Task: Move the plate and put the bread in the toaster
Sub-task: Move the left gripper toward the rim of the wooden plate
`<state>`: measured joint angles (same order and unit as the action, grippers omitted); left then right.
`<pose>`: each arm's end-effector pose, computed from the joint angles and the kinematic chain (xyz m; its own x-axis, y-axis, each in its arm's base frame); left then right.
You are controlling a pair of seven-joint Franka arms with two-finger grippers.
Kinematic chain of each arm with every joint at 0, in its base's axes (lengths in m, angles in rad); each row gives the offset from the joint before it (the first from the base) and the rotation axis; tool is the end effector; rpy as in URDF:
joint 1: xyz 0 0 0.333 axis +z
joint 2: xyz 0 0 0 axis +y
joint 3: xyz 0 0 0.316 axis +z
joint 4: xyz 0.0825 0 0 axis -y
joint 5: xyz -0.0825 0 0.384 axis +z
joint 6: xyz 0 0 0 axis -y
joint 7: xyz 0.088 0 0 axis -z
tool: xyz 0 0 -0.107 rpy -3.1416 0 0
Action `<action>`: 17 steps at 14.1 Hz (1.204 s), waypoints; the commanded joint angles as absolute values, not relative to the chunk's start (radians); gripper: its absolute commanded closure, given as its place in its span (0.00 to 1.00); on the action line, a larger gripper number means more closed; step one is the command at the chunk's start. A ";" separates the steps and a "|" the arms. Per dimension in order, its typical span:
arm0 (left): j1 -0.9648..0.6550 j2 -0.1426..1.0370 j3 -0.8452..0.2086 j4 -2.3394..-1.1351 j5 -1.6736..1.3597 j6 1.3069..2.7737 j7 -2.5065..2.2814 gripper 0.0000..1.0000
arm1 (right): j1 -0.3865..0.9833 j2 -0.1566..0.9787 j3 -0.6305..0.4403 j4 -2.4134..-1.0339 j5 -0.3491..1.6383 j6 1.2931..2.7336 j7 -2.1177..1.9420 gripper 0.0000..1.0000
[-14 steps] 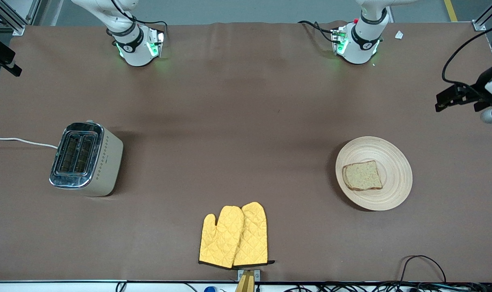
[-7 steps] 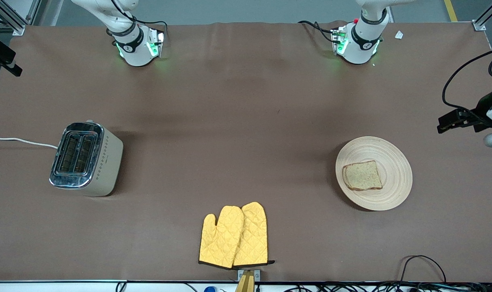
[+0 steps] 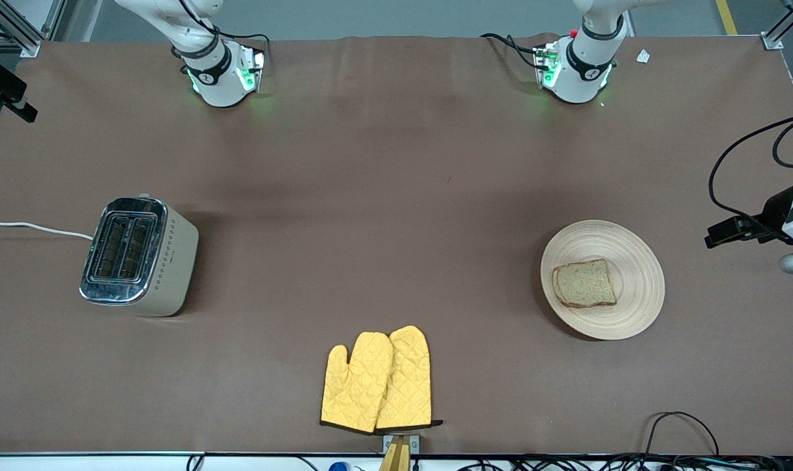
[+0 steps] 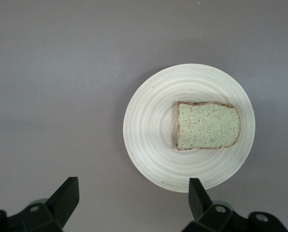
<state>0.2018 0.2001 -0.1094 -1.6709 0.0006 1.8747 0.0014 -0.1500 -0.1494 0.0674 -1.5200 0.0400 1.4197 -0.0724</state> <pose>0.6200 0.0622 0.4856 0.9957 0.0930 0.0049 0.0928 -0.9955 0.0211 0.4867 -0.0321 0.7123 0.9987 -0.0044 0.0508 -0.0031 -0.9997 -0.0256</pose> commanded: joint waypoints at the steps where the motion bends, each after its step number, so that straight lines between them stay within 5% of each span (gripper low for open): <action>1: 0.242 0.227 -0.114 -1.709 -0.086 1.927 0.061 0.00 | -0.163 -0.149 0.072 -1.513 0.054 1.416 -0.077 0.00; 17: 0.474 0.567 -0.115 -1.704 -0.540 2.034 0.661 0.00 | -0.181 -0.144 0.058 -1.546 0.052 1.371 -0.060 0.00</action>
